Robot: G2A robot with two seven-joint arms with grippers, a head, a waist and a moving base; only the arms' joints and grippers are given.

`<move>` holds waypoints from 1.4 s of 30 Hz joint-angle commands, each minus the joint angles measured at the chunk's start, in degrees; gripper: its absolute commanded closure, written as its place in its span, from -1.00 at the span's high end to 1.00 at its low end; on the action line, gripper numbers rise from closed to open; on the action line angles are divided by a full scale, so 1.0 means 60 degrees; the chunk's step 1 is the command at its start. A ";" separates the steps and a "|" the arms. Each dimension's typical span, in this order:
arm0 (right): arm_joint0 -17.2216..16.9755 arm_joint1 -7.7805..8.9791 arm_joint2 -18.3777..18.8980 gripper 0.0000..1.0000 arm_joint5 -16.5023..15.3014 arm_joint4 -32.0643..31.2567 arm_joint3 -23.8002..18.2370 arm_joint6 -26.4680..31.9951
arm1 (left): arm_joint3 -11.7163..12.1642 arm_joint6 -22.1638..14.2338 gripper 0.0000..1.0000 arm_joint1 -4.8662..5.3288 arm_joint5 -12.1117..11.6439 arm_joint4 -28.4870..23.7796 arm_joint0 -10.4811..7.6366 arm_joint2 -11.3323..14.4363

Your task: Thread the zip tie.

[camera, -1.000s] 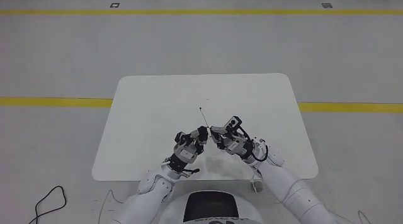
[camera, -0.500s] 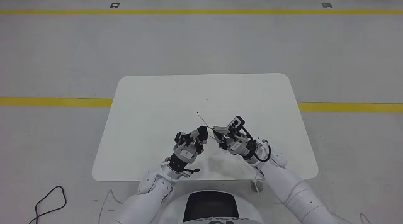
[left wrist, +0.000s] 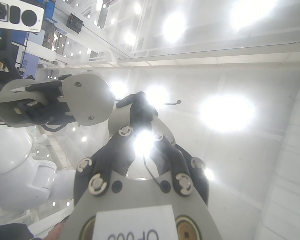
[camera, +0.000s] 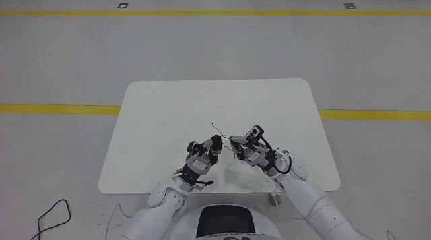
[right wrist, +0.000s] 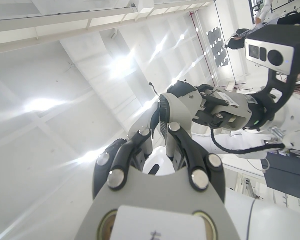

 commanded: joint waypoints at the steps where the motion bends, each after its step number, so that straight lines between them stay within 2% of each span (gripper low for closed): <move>1: -0.0016 0.0001 0.0030 -1.00 0.0009 -0.0013 0.0006 -0.0004 | 0.0000 0.0000 -1.00 0.0000 0.0000 0.0000 0.0000 0.0000; 42: -0.0123 -0.0085 0.0354 -1.00 0.0099 -0.0059 0.0465 -0.0137 | 0.0000 0.0000 -1.00 0.0000 0.0000 0.0000 0.0000 0.0000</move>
